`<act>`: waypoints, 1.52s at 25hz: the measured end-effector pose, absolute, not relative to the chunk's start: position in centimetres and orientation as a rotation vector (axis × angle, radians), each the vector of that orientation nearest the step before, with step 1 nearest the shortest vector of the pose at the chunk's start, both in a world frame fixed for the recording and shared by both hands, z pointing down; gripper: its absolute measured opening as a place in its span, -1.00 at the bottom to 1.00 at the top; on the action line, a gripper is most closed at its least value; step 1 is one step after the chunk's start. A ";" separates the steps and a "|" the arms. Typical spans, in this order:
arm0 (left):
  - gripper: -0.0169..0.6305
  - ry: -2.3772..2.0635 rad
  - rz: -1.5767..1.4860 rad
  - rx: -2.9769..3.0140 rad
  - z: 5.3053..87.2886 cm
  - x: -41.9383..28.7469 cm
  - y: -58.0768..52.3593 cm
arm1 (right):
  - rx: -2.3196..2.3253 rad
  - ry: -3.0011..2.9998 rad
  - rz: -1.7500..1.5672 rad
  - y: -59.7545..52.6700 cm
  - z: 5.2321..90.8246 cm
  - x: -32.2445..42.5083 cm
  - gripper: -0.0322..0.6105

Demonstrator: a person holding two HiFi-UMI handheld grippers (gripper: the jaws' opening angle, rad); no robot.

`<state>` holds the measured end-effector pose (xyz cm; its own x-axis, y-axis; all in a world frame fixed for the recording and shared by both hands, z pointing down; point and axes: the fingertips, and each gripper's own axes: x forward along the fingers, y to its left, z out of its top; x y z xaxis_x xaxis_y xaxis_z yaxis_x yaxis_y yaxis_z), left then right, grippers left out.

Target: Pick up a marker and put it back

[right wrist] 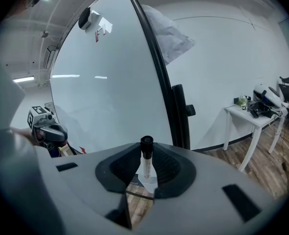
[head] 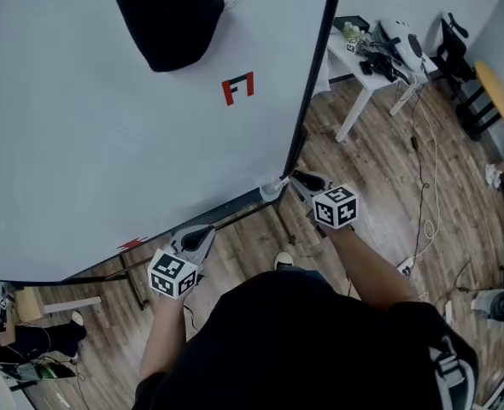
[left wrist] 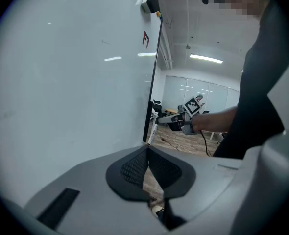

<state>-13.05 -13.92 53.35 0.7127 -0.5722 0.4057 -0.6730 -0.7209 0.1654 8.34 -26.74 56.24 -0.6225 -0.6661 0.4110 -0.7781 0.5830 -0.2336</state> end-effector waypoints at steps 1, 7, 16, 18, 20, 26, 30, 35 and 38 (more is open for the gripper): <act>-0.91 -0.990 0.473 2.610 53.5 -13.2 -14.2 | 1.176 -2.535 0.582 -27.1 56.7 8.1 -0.69; -0.91 -1.037 0.470 2.566 54.2 -13.6 -15.2 | 1.116 -2.509 0.610 -28.6 60.0 7.1 -0.69; -0.91 -1.067 0.483 2.533 54.6 -13.3 -15.7 | 1.060 -2.467 0.639 -29.4 63.8 6.5 -0.69; -0.91 -1.074 0.488 2.526 54.6 -13.4 -15.8 | 1.047 -2.464 0.642 -29.4 64.4 6.4 -0.69; -0.91 -1.079 0.493 2.519 54.8 -13.4 -15.8 | 1.039 -2.462 0.646 -29.5 65.0 6.2 -0.68; -0.91 -1.081 0.497 2.502 55.2 -13.5 -15.5 | 1.028 -2.440 0.652 -29.3 66.4 5.9 -0.68; -0.91 -1.086 0.496 2.496 55.4 -13.6 -15.6 | 1.013 -2.433 0.650 -29.1 67.0 5.6 -0.68; -0.91 -1.085 0.491 2.491 55.4 -13.6 -15.3 | 1.004 -2.423 0.644 -28.7 67.5 5.5 -0.68; -0.91 -1.079 0.491 2.489 55.7 -13.6 -15.1 | 1.011 -2.421 0.632 -28.9 67.6 5.4 -0.68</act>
<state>-13.57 -15.15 55.67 0.6437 -0.6140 0.4567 -0.7476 -0.6320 0.2040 5.42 -28.89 67.59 -0.6366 -0.5392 0.5514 -0.7400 0.6284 -0.2398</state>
